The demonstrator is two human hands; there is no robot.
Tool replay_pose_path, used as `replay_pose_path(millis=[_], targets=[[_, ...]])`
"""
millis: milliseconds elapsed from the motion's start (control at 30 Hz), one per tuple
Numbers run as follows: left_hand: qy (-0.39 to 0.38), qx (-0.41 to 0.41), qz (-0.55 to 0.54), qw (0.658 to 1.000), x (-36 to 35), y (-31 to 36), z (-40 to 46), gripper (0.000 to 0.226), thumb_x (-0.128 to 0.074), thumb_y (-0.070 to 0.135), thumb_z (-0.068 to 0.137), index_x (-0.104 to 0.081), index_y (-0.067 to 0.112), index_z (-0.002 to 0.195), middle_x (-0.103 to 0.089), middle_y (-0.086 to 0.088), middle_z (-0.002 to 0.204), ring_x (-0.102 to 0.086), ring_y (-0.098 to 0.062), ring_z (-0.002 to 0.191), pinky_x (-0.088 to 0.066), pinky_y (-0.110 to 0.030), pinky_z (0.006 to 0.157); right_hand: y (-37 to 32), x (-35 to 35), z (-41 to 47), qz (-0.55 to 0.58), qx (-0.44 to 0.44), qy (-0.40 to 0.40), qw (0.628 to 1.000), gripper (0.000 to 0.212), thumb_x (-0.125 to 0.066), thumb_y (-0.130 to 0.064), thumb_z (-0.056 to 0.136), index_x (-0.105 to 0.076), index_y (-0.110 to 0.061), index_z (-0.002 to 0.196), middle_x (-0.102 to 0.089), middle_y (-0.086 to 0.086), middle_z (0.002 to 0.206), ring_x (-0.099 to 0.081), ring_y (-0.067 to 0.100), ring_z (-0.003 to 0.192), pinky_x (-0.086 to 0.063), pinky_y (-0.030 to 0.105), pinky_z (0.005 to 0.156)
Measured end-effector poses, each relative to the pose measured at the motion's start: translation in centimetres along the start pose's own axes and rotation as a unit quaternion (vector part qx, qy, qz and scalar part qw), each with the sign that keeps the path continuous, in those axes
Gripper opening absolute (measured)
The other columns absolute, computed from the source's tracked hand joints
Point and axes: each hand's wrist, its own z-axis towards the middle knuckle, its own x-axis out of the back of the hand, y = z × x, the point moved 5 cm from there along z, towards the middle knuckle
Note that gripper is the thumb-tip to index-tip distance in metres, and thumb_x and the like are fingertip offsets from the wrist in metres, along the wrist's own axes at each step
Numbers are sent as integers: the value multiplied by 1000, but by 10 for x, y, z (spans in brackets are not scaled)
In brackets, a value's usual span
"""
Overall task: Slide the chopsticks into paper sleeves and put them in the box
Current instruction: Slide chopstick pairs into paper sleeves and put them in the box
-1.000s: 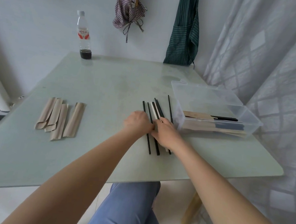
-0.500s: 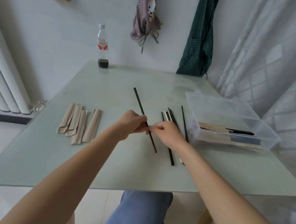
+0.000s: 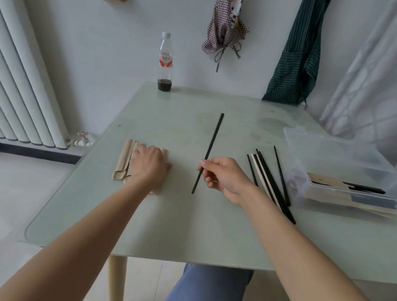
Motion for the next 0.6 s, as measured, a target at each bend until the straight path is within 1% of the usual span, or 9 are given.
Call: replay_pose_path(millis=[67,167,200,267,300,400,467,533,600], targets=[[-2,0,-23,1000,2,2,3,35,-59,35,90,-55,4,105,-55,-19,116,-50,-37,110,-39,-38,79,-3,1,2,6,7,9,1000,25,-51,-10,95,-59,-6,72,-49,2,59,-47,2,39,-40,12,42],[-21,-28,-19,999,5,9,7,27,-57,32,92,-56,5,95,-62,-19,108,-56,-38,101,-38,-35,70,-6,5,2,30,13,26,999,25,-52,-8,94,-60,-4,71,-53,4,59,-50,3,41,-44,13,44],[-29,-45,-21,998,4,11,7,31,-55,35,92,-55,6,85,-63,-22,100,-57,-39,95,-37,-36,67,-7,7,1,39,13,31,999,25,-52,-7,94,-61,-4,72,-54,5,59,-51,4,41,-46,14,44],[-39,-72,-38,996,6,19,3,49,-52,49,91,-45,8,65,-58,-25,74,-55,-42,79,-37,-37,62,-9,11,-1,51,15,41,998,23,-51,-6,94,-60,-2,73,-57,6,61,-54,6,43,-49,16,46],[-48,-82,-73,993,8,23,-1,49,-51,51,91,-44,8,67,-55,-19,66,-52,-38,73,-36,-37,59,-10,13,-3,51,18,47,997,22,-51,-5,94,-60,-2,75,-58,7,63,-55,7,43,-49,17,47],[-78,-124,-183,972,13,36,-14,19,-46,21,96,-42,3,100,-67,-11,88,-62,-28,76,-41,-30,54,-20,24,-8,46,39,91,994,22,-50,-5,94,-59,-2,74,-58,9,65,-56,9,46,-51,18,49],[-73,-176,-187,964,20,43,-20,10,-40,11,95,-37,6,103,-69,-7,89,-62,-25,77,-43,-30,59,-30,30,-10,63,64,120,989,22,-49,-5,93,-58,-2,74,-57,9,66,-56,12,49,-51,18,49],[-65,-214,-178,958,26,47,-26,11,-41,16,96,-36,10,104,-68,-3,87,-56,-25,81,-41,-32,68,-39,34,-13,86,87,140,983,23,-49,-4,94,-57,-3,73,-56,9,65,-54,12,51,-50,17,49],[-32,-258,-98,960,29,50,-31,18,-40,27,98,-37,12,107,-65,-1,90,-56,-28,88,-38,-35,75,-46,39,-16,108,108,160,975,24,-48,-3,93,-58,-4,72,-56,8,65,-54,12,53,-50,17,50]])
